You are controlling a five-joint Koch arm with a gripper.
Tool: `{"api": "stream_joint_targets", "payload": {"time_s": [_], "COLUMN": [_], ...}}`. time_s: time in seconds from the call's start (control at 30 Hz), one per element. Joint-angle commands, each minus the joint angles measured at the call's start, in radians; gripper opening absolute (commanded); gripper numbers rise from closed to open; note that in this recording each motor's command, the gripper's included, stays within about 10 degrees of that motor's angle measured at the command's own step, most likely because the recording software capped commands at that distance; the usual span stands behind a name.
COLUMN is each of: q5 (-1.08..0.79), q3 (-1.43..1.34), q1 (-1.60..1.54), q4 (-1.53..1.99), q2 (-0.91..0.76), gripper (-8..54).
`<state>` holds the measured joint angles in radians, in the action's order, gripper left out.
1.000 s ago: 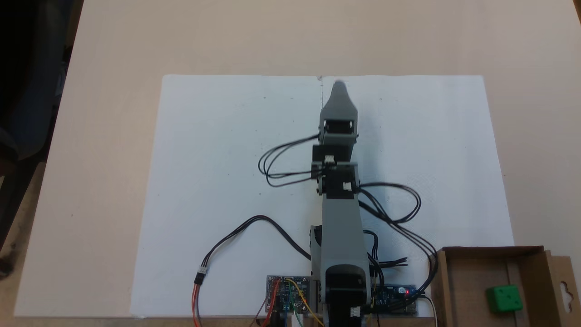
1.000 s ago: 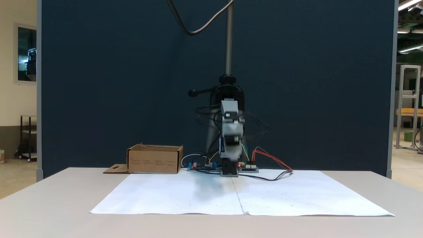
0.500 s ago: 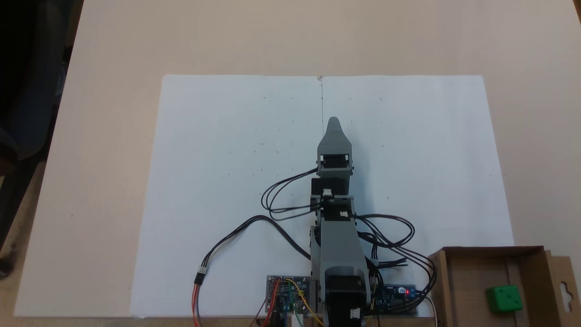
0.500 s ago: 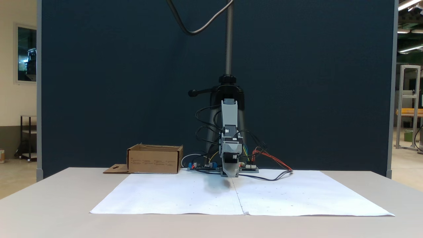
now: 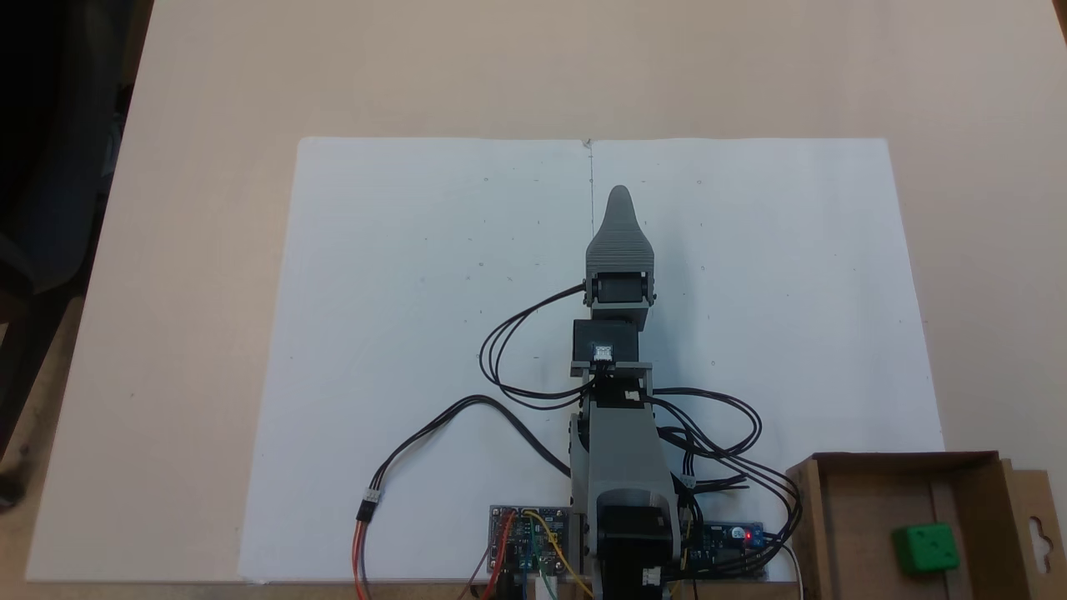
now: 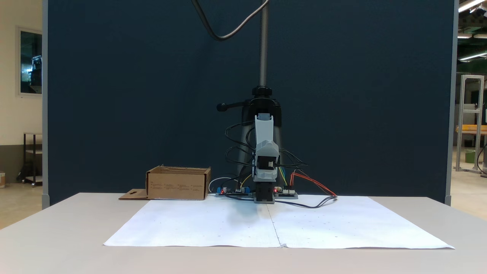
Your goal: Grasp a green dice and put it in the bin.
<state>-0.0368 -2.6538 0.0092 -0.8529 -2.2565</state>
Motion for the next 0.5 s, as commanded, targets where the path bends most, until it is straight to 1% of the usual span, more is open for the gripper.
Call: {"api": "stream_joint_targets", "payload": {"time_s": [0.0, 0.47], "q5": [-0.075, -0.074], "q3": [-0.175, -0.175], "q1": [0.014, -0.006], "q4": [-0.175, -0.175], "q2": [-0.110, -0.107], "gripper": [43.5, 44.6]}}
